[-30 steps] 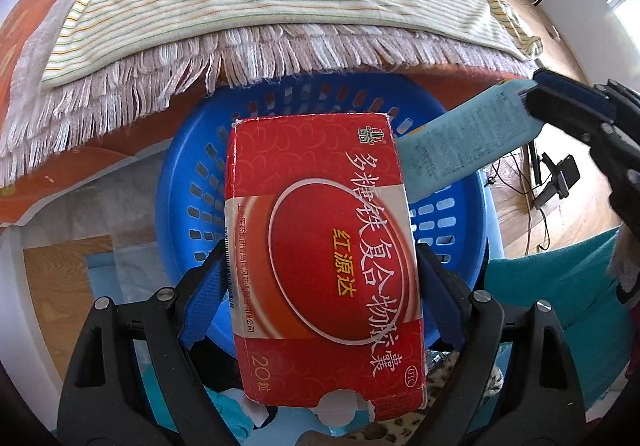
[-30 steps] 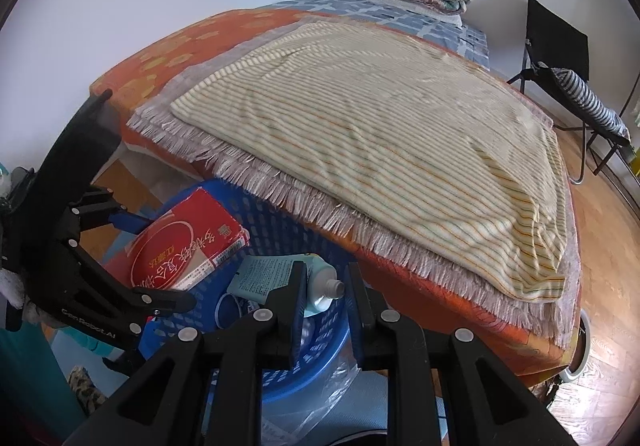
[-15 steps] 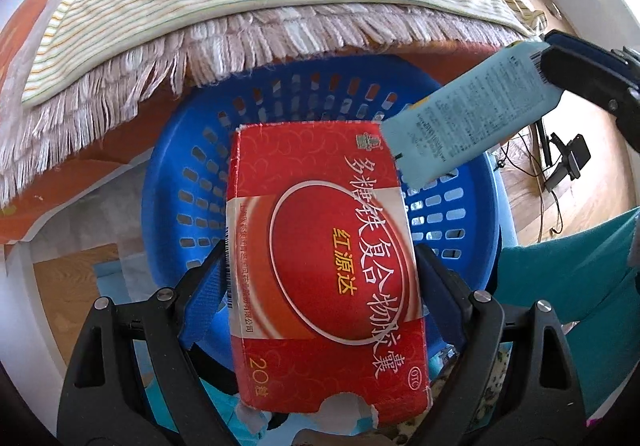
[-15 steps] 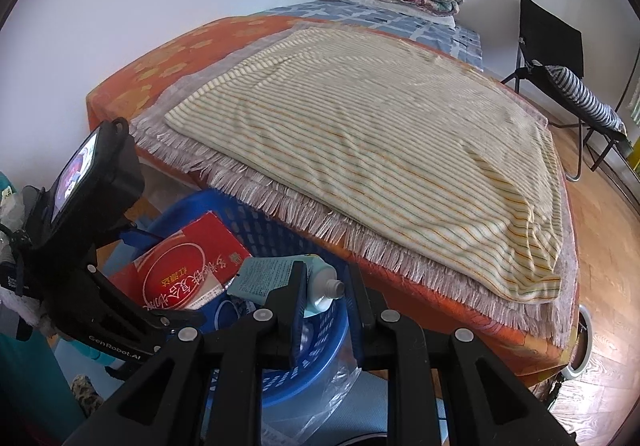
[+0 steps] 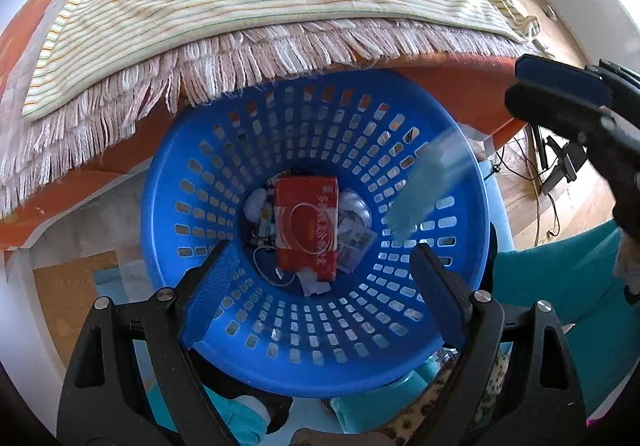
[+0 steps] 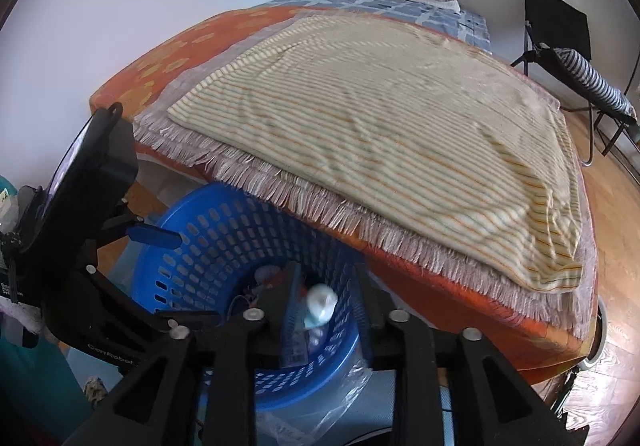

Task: Collect trash
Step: 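Carry the red box and blue tube over the blue basket and release both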

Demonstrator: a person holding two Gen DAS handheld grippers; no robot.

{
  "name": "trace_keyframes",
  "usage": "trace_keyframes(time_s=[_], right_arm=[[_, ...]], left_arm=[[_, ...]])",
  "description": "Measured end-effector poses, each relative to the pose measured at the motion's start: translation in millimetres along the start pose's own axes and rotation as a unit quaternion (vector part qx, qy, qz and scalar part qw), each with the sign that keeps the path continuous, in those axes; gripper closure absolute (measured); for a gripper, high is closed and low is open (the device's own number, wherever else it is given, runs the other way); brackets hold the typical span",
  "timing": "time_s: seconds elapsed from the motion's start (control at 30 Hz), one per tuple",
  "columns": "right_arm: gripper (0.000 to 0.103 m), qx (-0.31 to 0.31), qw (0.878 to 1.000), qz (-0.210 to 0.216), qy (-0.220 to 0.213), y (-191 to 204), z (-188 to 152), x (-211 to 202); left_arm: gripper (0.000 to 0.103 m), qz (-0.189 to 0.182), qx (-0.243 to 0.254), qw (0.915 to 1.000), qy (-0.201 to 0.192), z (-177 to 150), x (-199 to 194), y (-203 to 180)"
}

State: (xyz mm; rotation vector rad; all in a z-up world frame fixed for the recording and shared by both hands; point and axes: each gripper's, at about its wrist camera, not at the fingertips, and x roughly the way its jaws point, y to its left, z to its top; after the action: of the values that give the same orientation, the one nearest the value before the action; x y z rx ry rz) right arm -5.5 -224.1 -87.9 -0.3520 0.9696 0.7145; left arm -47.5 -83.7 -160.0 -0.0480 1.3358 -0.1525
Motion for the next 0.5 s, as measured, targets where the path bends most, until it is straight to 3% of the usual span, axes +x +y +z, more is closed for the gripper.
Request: trace_keyframes(time_s=[0.07, 0.3, 0.5], right_arm=[[0.065, -0.001, 1.0, -0.002, 0.001, 1.1, -0.6, 0.9], [0.059, 0.014, 1.0, 0.0, 0.012, -4.4, -3.4, 4.9], [0.04, 0.031, 0.999, -0.001, 0.015, -9.7, -3.5, 6.0]], left_arm=[[0.013, 0.0, -0.002, 1.0, -0.002, 0.7, -1.6, 1.5], [0.013, 0.0, -0.003, 0.9999, -0.01, -0.4, -7.3, 5.1], [0.013, 0.003, -0.011, 0.9997, -0.022, 0.8, -13.1, 8.0]])
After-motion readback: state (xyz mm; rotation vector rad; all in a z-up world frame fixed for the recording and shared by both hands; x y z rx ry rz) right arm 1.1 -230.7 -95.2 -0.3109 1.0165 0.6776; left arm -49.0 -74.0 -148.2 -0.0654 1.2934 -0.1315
